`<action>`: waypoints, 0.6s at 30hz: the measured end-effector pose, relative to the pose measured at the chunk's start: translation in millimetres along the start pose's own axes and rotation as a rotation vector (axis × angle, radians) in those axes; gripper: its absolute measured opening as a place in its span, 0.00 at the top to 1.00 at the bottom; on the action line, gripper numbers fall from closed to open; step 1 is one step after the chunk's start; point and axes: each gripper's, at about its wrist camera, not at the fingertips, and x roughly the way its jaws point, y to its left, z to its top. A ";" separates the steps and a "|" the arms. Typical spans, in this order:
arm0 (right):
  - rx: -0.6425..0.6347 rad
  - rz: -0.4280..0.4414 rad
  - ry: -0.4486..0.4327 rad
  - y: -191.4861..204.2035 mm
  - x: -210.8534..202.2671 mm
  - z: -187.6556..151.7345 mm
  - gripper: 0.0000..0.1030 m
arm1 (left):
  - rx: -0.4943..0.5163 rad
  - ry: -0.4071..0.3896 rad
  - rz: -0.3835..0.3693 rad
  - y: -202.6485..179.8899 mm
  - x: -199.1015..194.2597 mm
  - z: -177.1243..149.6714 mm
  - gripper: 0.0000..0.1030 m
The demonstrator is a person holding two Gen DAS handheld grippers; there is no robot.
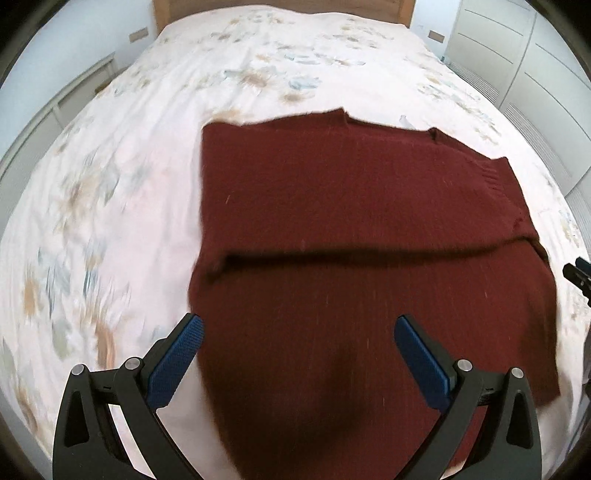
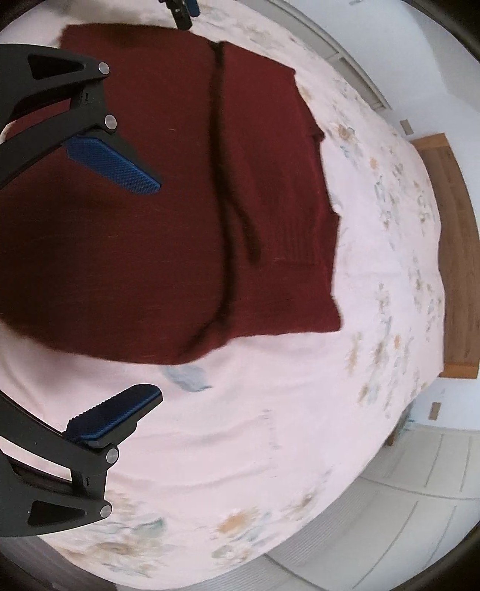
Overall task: Fold small clothes
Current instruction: 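Open both grippers and move them to the sweater hem, then grasp the ribbed sweater hem with both grippers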
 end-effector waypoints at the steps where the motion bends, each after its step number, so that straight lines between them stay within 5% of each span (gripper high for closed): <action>1: 0.006 0.001 0.015 -1.7 -0.7 -8.2 0.00 | -0.009 0.005 -0.001 2.9 -4.5 -8.8 0.01; 11: 0.063 0.011 0.113 -15.8 -6.1 -70.4 0.00 | 0.005 0.097 0.048 5.2 -13.1 -76.1 0.01; 18: 0.059 0.017 0.136 -15.9 -10.5 -86.7 0.00 | -0.053 0.192 -0.019 5.4 2.2 -111.2 0.01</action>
